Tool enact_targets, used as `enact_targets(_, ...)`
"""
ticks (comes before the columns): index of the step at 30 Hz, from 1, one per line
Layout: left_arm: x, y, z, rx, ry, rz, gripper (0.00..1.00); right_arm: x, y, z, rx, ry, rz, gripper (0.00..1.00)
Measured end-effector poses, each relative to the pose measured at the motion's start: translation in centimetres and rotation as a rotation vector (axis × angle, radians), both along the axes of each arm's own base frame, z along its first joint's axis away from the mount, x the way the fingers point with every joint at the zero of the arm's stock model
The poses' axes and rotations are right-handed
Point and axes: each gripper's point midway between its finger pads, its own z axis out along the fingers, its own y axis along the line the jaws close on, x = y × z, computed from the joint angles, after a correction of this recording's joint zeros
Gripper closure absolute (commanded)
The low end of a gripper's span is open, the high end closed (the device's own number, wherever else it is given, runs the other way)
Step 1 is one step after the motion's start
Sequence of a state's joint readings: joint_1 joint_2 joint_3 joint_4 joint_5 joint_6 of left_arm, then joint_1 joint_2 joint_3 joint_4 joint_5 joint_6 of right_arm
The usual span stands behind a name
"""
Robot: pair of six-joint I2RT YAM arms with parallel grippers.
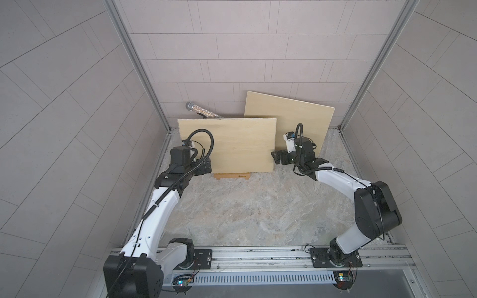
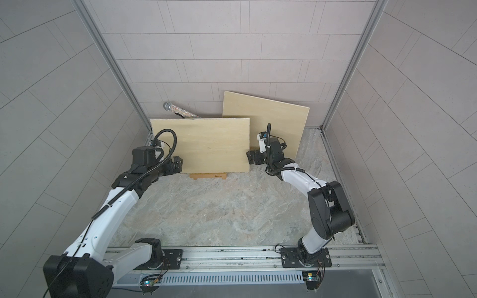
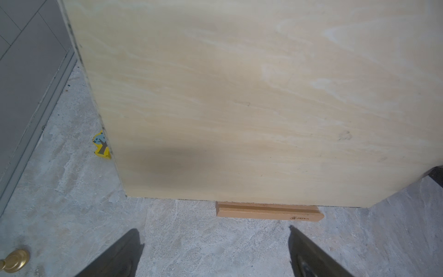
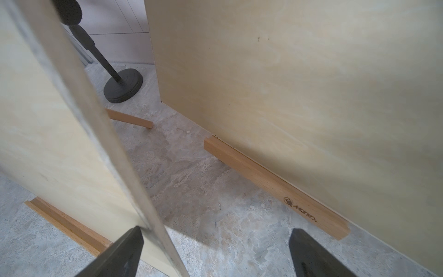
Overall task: Disassemble the easel
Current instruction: Adjust the easel at the center of the board.
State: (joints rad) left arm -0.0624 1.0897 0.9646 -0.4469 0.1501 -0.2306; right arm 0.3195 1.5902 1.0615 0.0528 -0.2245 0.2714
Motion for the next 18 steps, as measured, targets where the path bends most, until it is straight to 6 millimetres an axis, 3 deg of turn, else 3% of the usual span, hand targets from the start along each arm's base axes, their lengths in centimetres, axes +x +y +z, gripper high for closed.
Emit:
enact_targets(5, 0.6, 1.5, 2.9, 0.01, -0.041, 0.018, 0.0, -1.0, -0.7, 1.9, 0.016, 0.022, -0.018, 0.0)
enact_targets(11, 1.8, 5.2, 5.6, 0.045, -0.074, 0.063, 0.0, -2.7, -0.7, 3.6, 0.061, 0.035, -0.001, 0.0)
enact_targets(18, 4.0, 9.8, 5.1, -0.03, -0.061, 0.066, 0.0, -3.4, 0.2, 3.1, 0.096, 0.078, 0.036, 0.0)
